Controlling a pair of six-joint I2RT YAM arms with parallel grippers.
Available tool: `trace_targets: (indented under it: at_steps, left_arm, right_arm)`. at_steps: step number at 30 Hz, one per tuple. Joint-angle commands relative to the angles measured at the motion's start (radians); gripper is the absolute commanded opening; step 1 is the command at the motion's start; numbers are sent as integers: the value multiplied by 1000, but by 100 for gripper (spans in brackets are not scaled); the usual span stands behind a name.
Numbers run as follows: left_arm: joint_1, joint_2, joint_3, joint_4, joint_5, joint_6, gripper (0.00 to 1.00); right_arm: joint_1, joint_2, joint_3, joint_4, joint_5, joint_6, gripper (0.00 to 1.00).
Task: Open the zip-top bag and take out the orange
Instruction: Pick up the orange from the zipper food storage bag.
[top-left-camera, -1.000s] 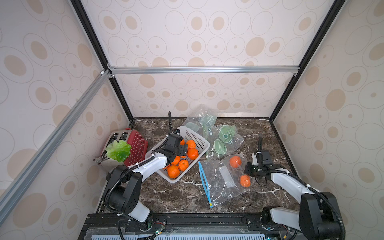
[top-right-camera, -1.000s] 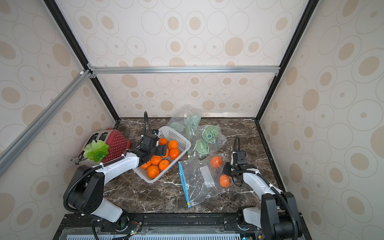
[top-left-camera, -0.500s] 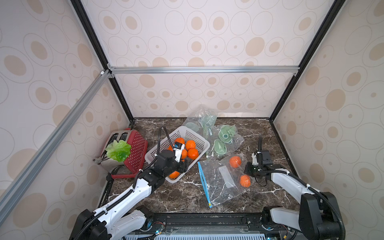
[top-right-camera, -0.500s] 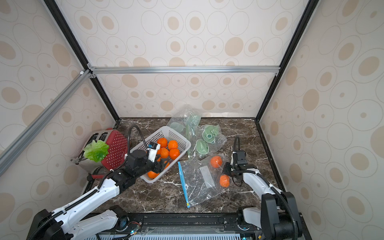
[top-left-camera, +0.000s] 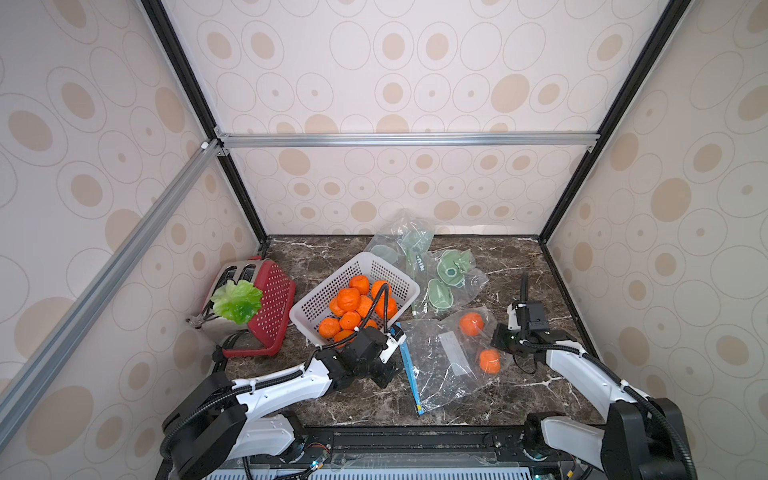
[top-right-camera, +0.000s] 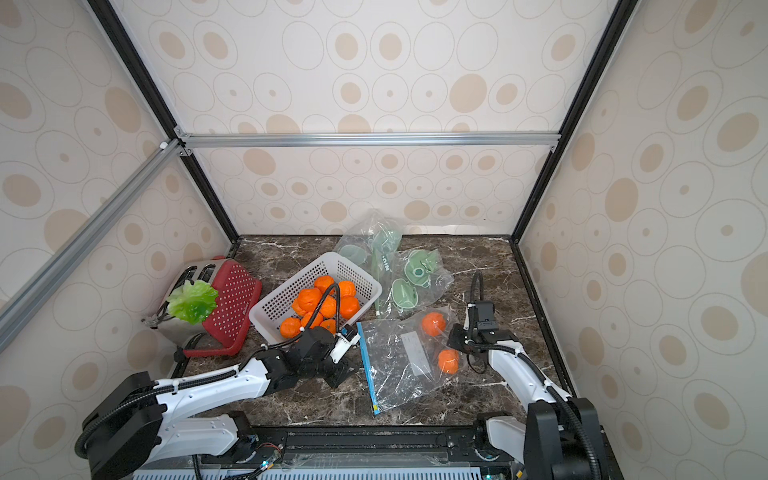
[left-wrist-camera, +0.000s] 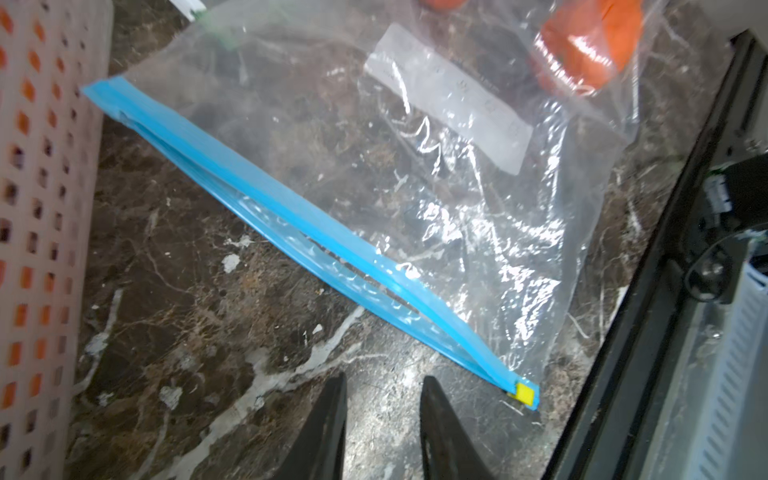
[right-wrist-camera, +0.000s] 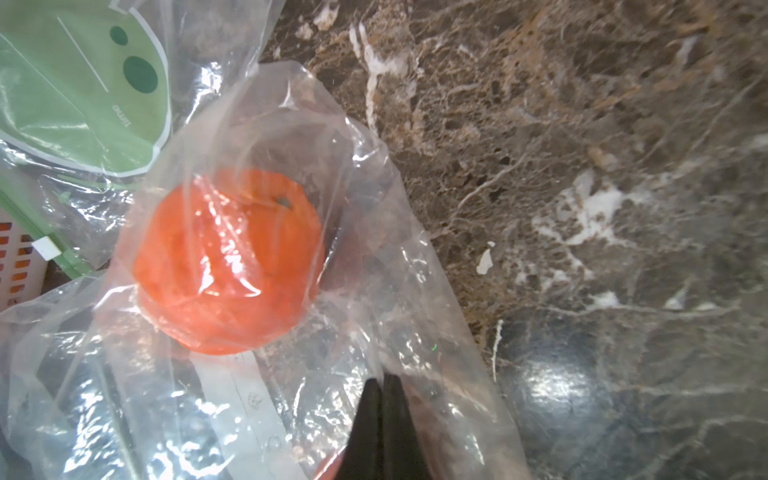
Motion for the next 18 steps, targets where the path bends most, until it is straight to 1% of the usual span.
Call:
trace_targets:
  at_steps: [1, 5, 9, 15, 17, 18]
  left_arm:
    - [-11, 37, 41, 46, 1, -2, 29]
    - [-16, 108, 55, 112, 15, 2, 28]
    - [-20, 197, 91, 153, -13, 19, 27]
    - [-22, 278, 107, 255, -6, 38, 27]
    - [-22, 294, 91, 331, 8, 38, 28]
    - [-21, 301, 76, 387, 38, 39, 29]
  right_arm:
    - [-6, -41, 34, -55, 26, -4, 0]
    - [-6, -48, 33, -65, 27, -6, 0]
    - [-5, -34, 30, -65, 18, -5, 0]
    - [-5, -33, 26, -59, 21, -5, 0]
    - [-5, -28, 23, -55, 20, -5, 0]
    - [-5, -25, 23, -55, 20, -3, 0]
